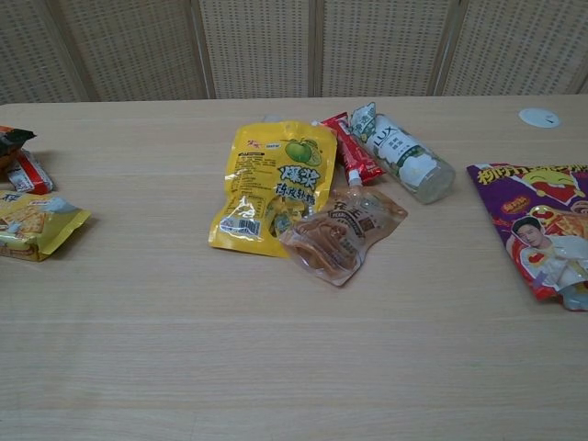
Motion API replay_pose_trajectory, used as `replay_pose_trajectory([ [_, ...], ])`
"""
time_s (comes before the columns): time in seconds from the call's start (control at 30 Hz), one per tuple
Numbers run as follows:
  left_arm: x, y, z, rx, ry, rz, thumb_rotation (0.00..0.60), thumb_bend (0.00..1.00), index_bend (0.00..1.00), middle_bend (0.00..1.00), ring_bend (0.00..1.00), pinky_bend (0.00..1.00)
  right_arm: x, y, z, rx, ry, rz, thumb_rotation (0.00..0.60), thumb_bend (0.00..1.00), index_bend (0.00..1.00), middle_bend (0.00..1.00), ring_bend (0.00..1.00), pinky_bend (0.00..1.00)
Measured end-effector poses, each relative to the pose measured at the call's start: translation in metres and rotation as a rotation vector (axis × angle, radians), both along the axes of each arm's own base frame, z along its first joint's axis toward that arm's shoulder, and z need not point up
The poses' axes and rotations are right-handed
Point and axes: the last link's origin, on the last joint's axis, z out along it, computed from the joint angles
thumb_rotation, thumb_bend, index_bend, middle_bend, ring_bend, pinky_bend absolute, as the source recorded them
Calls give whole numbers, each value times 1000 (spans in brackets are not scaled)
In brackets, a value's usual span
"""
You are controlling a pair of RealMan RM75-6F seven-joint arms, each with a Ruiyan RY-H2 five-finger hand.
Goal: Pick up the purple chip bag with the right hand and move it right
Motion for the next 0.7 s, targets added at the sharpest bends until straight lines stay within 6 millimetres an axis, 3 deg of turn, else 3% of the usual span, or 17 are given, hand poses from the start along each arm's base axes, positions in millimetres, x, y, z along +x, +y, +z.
replay_pose_trajectory([
  [0.3,-3,0,5,13,-12,8,332,0,0,0,0,0,33,-45,-24,-174,-111,-127,381,0,0,0,0,0],
  [0.53,-4,0,6,14,-24,10,333,0,0,0,0,0,57,-67,-55,-274,-77,-248,287,0,0,0,0,0],
  [0.7,-5,0,10,23,-33,11,332,0,0,0,0,0,60,-79,-65,-325,28,-294,261,0,0,0,0,0],
])
